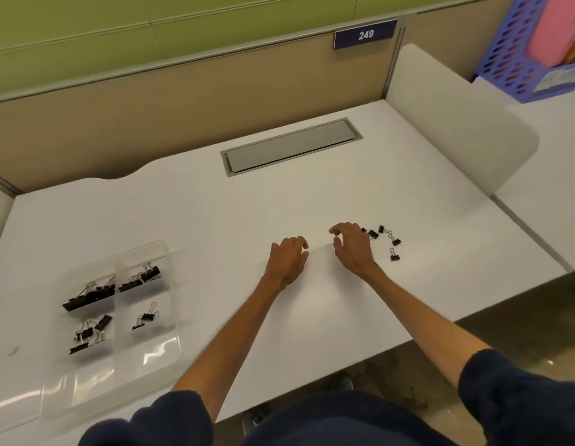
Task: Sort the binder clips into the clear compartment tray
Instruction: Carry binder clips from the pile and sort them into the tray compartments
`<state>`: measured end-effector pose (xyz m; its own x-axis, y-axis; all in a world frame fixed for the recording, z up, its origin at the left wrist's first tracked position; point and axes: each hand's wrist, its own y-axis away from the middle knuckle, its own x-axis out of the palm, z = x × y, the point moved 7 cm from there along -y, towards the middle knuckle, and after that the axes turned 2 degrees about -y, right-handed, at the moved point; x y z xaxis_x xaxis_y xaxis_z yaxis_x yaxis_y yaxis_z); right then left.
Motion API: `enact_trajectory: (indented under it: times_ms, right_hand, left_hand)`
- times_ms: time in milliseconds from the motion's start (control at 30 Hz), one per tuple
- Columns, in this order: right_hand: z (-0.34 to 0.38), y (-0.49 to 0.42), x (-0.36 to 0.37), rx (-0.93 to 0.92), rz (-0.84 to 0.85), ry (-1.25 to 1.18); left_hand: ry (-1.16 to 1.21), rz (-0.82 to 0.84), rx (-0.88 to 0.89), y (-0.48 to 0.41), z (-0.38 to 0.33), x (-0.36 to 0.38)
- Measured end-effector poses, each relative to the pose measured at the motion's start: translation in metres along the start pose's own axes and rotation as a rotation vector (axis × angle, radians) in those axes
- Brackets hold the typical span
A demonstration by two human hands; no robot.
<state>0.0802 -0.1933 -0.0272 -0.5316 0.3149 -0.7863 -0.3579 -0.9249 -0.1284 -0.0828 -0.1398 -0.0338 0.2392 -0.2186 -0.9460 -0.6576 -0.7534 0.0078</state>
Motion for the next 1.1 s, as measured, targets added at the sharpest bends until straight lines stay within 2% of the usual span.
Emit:
enact_trajectory:
  times_ms: [233, 400, 500, 667, 800, 1100]
  right_hand:
    - [-0.061, -0.014, -0.026, 0.075, 0.018, 0.093]
    - [-0.087, -0.022, -0.033, -0.011, 0.176, 0.228]
    - [-0.099, -0.026, -0.038, -0.032, 0.179, 0.226]
    - [-0.114, -0.028, -0.045, -0.025, 0.105, 0.125]
    - [-0.122, -0.026, -0.051, 0.045, 0.114, -0.009]
    - [-0.133, -0.023, -0.064, 0.026, 0.088, 0.063]
  left_hand:
    - [0.084, 0.055, 0.013, -0.037, -0.051, 0.022]
    - [0.069, 0.147, 0.077, -0.050, -0.083, 0.044]
    - [0.054, 0.192, 0.109, -0.054, -0.106, 0.054]
    - [0.098, 0.163, 0.116, -0.063, -0.118, 0.058]
    - [0.149, 0.129, 0.068, -0.071, -0.111, 0.055]
    - [0.050, 0.047, 0.037, -0.097, -0.117, 0.051]
